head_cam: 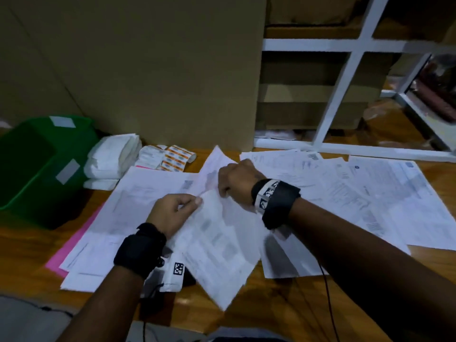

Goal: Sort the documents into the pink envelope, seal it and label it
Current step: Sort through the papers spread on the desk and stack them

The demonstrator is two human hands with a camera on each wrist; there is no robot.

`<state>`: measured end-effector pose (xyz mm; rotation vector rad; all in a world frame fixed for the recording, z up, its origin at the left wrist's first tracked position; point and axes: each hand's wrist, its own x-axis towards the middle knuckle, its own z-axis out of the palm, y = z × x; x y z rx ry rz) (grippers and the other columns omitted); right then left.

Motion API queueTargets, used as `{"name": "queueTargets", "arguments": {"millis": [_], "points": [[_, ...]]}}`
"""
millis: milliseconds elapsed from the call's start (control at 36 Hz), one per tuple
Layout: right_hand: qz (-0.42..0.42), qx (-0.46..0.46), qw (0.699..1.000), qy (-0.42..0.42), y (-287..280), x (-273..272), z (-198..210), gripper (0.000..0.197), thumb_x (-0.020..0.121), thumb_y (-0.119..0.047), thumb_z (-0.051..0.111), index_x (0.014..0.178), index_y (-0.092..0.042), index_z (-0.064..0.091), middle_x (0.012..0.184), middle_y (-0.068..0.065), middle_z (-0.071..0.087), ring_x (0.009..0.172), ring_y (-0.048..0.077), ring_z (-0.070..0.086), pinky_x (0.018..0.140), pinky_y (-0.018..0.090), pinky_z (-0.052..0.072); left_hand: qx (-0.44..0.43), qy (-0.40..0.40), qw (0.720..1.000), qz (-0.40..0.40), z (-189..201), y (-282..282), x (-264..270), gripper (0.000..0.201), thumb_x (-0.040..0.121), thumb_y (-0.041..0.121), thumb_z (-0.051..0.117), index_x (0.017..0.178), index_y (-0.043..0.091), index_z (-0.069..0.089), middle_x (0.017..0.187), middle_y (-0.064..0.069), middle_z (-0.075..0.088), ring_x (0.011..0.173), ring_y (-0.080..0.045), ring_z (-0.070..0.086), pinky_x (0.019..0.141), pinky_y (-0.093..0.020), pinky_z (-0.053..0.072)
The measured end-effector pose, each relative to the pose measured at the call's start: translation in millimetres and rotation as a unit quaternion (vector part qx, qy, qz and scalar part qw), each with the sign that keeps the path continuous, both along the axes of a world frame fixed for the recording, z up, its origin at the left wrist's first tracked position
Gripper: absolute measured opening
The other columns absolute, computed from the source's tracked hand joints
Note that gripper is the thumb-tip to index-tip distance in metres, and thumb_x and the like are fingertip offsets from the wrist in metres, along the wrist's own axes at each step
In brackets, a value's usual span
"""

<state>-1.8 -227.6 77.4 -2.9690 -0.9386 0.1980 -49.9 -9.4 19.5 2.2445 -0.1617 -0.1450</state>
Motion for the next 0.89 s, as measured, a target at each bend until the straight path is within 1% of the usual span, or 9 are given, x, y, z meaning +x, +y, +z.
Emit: {"name": "queueTargets", "arguments": {"millis": [56, 139, 222, 278, 417, 500, 583, 694, 889], "points": [[-0.032, 0.102, 0.993, -0.052, -5, 17, -2, 0.032, 0.069, 0.001, 0.061, 0.082, -0.025, 0.076, 0.099, -0.003, 0.072, 0.096, 0.03, 0.066, 0.092, 0.036, 0.042, -0.084, 0.001, 0.993, 0.083, -10, 17, -3, 0.069, 0.088, 0.07, 0.058, 0.064, 0.005, 0.061, 0.063, -0.005, 0.054, 0.06, -0.021, 0.052, 0.066, -0.033, 0.041], [-0.097, 0.174, 0.971, -0.13, -11, 26, 11, 0.033, 0.076, -0.002, 0.058, 0.085, -0.029, 0.075, 0.101, -0.006, 0.07, 0.097, 0.028, 0.065, 0.093, 0.037, 0.04, -0.171, 0.019, 0.966, 0.194, -17, 35, -7, 0.067, 0.09, 0.065, 0.058, 0.056, 0.013, 0.033, 0.059, -0.008, 0.027, 0.057, -0.018, 0.029, 0.063, -0.034, 0.025], [-0.127, 0.253, 0.94, -0.191, -17, 33, 25, 0.032, 0.077, 0.0, 0.059, 0.085, -0.027, 0.075, 0.1, -0.008, 0.068, 0.094, 0.021, 0.065, 0.092, 0.045, 0.047, -0.179, 0.033, 0.957, 0.227, -25, 49, -8, 0.05, 0.094, 0.041, 0.067, 0.052, 0.016, 0.06, 0.056, 0.004, 0.056, 0.057, -0.016, 0.049, 0.069, -0.03, 0.042], [-0.158, 0.282, 0.926, -0.196, -23, 35, 33, 0.029, 0.084, -0.004, 0.058, 0.089, -0.027, 0.075, 0.104, -0.007, 0.067, 0.097, 0.018, 0.064, 0.092, 0.042, 0.048, -0.163, 0.037, 0.963, 0.211, -30, 53, -9, 0.013, 0.085, 0.026, 0.079, 0.074, 0.018, 0.078, 0.081, 0.003, 0.077, 0.082, -0.014, 0.07, 0.089, -0.037, 0.055], [-0.237, 0.407, 0.864, -0.179, -37, 35, 35, 0.027, 0.089, -0.004, 0.054, 0.09, -0.02, 0.076, 0.102, -0.006, 0.066, 0.093, 0.008, 0.06, 0.087, 0.018, 0.043, -0.133, 0.02, 0.977, 0.165, -29, 45, -15, 0.011, 0.085, 0.01, 0.079, 0.084, 0.021, 0.079, 0.1, 0.007, 0.078, 0.107, -0.014, 0.069, 0.105, -0.036, 0.049], [-0.289, 0.453, 0.826, -0.168, -48, 29, 30, 0.03, 0.089, -0.002, 0.053, 0.091, -0.019, 0.078, 0.097, -0.01, 0.066, 0.087, 0.003, 0.058, 0.084, 0.015, 0.044, -0.12, 0.03, 0.981, 0.152, -28, 37, -17, 0.015, 0.087, 0.005, 0.075, 0.092, 0.019, 0.079, 0.108, 0.005, 0.075, 0.109, -0.009, 0.066, 0.101, -0.021, 0.047], [-0.324, 0.491, 0.796, -0.14, -62, 21, 19, 0.028, 0.091, -0.004, 0.055, 0.092, -0.019, 0.078, 0.096, -0.01, 0.069, 0.09, 0.003, 0.061, 0.084, 0.014, 0.045, -0.122, 0.039, 0.979, 0.16, -34, 33, -14, 0.017, 0.089, 0.001, 0.071, 0.097, 0.013, 0.078, 0.112, 0.001, 0.074, 0.1, 0.0, 0.067, 0.08, -0.002, 0.046], [-0.371, 0.517, 0.767, -0.088, -84, 5, -7, 0.028, 0.091, -0.006, 0.057, 0.084, -0.026, 0.076, 0.092, -0.01, 0.071, 0.099, 0.011, 0.066, 0.097, 0.029, 0.051, -0.151, 0.044, 0.974, 0.165, -41, 27, -12, 0.018, 0.091, -0.004, 0.067, 0.101, 0.007, 0.077, 0.112, -0.005, 0.073, 0.085, 0.011, 0.066, 0.067, 0.001, 0.044], [-0.412, 0.435, 0.8, -0.014, -126, -41, -57, 0.032, 0.09, -0.003, 0.061, 0.078, -0.03, 0.073, 0.094, -0.005, 0.073, 0.102, 0.016, 0.066, 0.102, 0.033, 0.049, -0.156, 0.039, 0.972, 0.173, -40, 28, -12, 0.022, 0.094, -0.005, 0.062, 0.1, 0.01, 0.077, 0.116, -0.006, 0.072, 0.101, -0.006, 0.065, 0.068, 0.002, 0.044]]}}
